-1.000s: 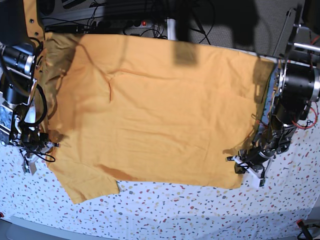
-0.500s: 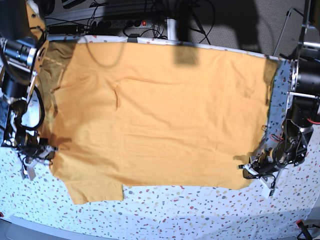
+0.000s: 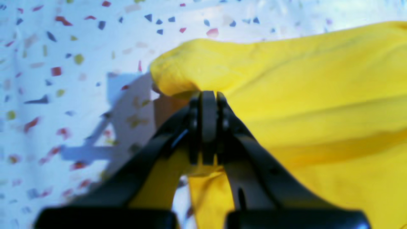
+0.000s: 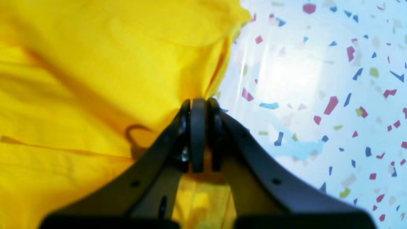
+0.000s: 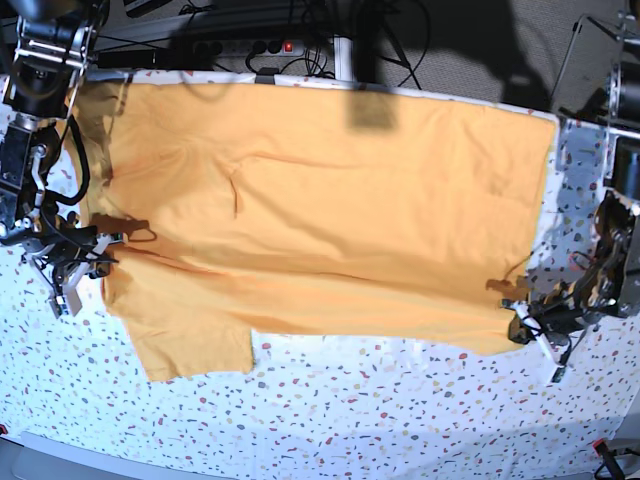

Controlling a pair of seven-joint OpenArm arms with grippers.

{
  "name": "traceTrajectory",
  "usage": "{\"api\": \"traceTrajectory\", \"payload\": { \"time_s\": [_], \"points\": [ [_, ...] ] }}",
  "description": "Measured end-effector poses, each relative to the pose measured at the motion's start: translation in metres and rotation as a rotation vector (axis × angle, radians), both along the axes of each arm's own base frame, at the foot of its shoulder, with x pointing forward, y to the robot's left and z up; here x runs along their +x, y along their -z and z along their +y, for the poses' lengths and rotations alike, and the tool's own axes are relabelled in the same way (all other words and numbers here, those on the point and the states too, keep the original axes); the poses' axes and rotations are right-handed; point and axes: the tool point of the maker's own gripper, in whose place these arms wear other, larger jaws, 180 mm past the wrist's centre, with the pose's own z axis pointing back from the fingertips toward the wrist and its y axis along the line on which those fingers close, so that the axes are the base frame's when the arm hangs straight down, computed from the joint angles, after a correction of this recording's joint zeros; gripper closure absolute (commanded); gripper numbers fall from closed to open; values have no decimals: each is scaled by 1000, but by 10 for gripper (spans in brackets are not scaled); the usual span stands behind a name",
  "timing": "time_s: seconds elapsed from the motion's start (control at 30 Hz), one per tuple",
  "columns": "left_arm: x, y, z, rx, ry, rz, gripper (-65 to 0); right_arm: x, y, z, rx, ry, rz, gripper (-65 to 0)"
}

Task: Fold the T-shirt properly
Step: 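Fold the hem half over toward the collar with both grippers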

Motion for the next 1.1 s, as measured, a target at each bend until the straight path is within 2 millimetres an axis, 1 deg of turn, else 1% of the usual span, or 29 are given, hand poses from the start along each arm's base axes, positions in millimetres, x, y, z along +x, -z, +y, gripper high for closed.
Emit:
{"api": "traceTrajectory", "payload": {
  "time_s": [0.07,0.17,0.33,0.43,0.57,0.73,0.8,0.87,0.97,1.03,1.1],
  "points": [
    [-5,-4,3,17,15,-15,0,-1,-2,-3,2,12,-2,0],
    [-12,-3,5,31,27,-16,0,-1,-5,-7,28,32,-10,0],
    [-26,13,6,35,27,21,0,-2,-9,-12,46,54,-24,0],
    [-32,21,6,35,27,39,0,-4,-8,-12,42,52,-22,0],
    [-40,30,7,37,28,58,0,-17,-7,-7,13,27,-19,0],
    [-43,34,7,38,28,73,0,-33,-8,-1,-21,-2,-11,0],
    [-47,37,8,51,32,101,0,-39,-6,-5,-20,13,-7,0],
    [-51,39,7,64,41,129,0,-45,-6,-15,-16,47,-7,0],
    [-51,31,7,77,58,129,0,-53,-11,-31,13,103,-25,0],
    [-49,22,9,89,68,108,0,-58,-13,-37,39,132,-34,0],
    [-49,15,12,100,75,101,0,-61,-13,-39,57,146,-25,0]
  ]
}}
